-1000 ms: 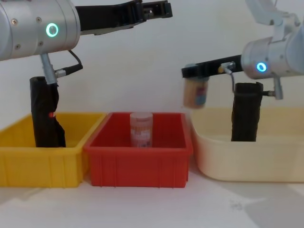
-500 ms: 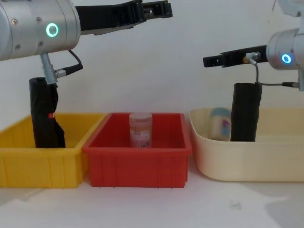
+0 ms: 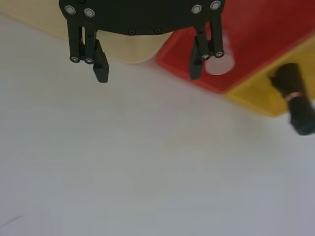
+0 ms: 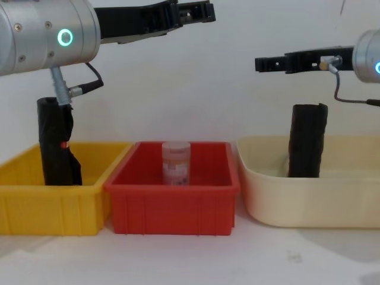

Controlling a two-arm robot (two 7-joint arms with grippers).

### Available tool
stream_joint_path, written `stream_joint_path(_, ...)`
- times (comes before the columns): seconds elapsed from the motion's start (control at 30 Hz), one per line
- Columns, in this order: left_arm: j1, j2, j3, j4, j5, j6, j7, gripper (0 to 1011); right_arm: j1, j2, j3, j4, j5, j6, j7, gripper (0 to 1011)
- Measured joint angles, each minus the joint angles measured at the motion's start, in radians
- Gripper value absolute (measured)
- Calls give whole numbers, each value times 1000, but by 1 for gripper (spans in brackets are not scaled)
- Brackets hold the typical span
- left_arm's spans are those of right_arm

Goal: Pick up the garbage bag with the one hand and transfer it to the other hand.

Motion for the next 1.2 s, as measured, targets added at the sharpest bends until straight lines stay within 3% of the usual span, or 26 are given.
stream_joint_path(0.23, 0, 0, 0, 0, 0, 0, 0, 1000, -114, 25, 17, -154, 53, 7, 37, 1000)
stream_joint_path(0.6, 0, 0, 0, 0, 0, 0, 0, 1000, -269, 45, 30, -326, 109, 9, 56, 1000)
stream_joint_path(0.9, 0, 0, 0, 0, 0, 0, 0, 1000, -341, 39, 14, -384, 114, -15, 35, 1000)
stream_joint_path(1.2, 0, 0, 0, 0, 0, 0, 0, 1000, -374, 33, 1, -407, 107, -35, 15, 1000)
